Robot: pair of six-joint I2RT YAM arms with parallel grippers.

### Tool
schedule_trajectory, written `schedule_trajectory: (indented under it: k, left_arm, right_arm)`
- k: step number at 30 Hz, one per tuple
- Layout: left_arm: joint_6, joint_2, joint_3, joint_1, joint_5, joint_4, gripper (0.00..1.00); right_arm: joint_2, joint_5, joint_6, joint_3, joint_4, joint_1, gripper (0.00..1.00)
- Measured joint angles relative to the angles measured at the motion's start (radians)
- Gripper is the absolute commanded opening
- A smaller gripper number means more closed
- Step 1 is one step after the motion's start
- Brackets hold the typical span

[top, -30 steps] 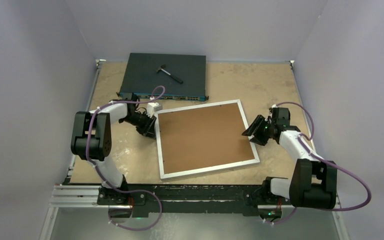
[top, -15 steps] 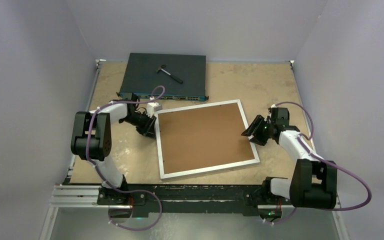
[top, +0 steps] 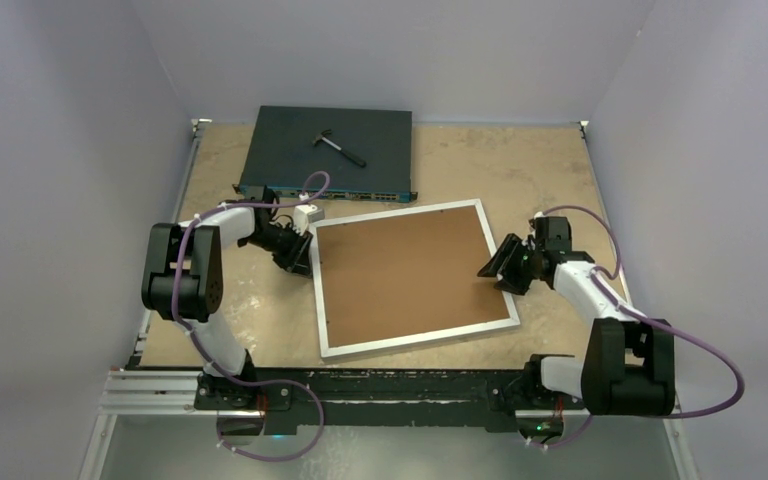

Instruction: Put the photo into the frame

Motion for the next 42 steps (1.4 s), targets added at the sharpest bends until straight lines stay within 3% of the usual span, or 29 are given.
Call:
schedule_trajectory:
  k: [11, 21, 31, 42]
  left_arm:
    - [0.000, -0.001, -0.003, 0.000, 0.003, 0.003, 0.20]
    - [0.000, -0.001, -0.003, 0.000, 0.007, 0.005, 0.20]
    - [0.000, -0.001, -0.003, 0.002, 0.010, 0.003, 0.19]
    - [0.001, -0.001, -0.003, 0.003, 0.012, 0.003, 0.19]
  right_arm:
    - [0.009, 0.000, 0.007, 0.012, -0.011, 0.006, 0.58]
    - [0.017, 0.069, -0.013, 0.227, -0.144, 0.009, 0.61]
    - [0.055, 0.109, -0.034, 0.124, -0.146, 0.009, 0.60]
    - [0.069, 0.116, -0.038, 0.119, -0.122, 0.009, 0.59]
